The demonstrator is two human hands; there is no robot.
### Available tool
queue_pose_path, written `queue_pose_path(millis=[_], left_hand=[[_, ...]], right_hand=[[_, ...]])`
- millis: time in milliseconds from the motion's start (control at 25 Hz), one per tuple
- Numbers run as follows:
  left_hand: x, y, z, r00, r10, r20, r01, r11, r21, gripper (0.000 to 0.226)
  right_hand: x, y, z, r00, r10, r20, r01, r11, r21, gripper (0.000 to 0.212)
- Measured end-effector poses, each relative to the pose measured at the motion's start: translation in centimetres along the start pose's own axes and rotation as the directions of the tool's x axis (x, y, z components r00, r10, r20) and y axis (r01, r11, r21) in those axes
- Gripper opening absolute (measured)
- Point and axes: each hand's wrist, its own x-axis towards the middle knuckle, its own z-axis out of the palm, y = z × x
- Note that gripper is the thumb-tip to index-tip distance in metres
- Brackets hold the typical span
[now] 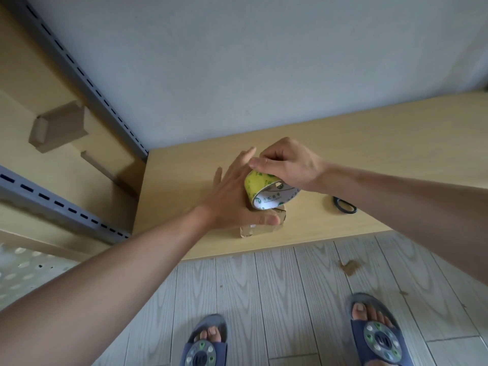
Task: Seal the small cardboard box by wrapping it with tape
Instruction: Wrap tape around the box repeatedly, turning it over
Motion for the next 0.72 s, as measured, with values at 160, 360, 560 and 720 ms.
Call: queue_pose_path(millis=[160,360,560,720], left_hand=[[0.9,-2.8,1.7,0.984,0.116,-0.132,-0.113,0.993,0.032,0.117],[0.1,-2.4,1.9,0.986,0.079,-0.150,-0.084,0.996,-0.022,0.128],[-0.2,-2.4,1.8,0.986,0.077,-0.147,-0.078,0.997,0.000,0.123],[-0.3,-2.0,1.4,0.990,0.071,-0.119,-0.070,0.997,0.007,0.122]], right_hand=[[-0.3,0.4,-1.4,0.996,0.037,0.079,-0.038,0.999,0.009,0.059],[-0.6,0.8,-3.6,0.990,0.050,0.134,-0.044,0.998,-0.046,0.053],[-1.8,3.9,-4.3,0.986,0.081,0.147,-0.044,0.969,-0.242,0.057],[-2.3,5.6,-4.1,0.989,0.123,0.086,-0.078,0.911,-0.405,0.057]])
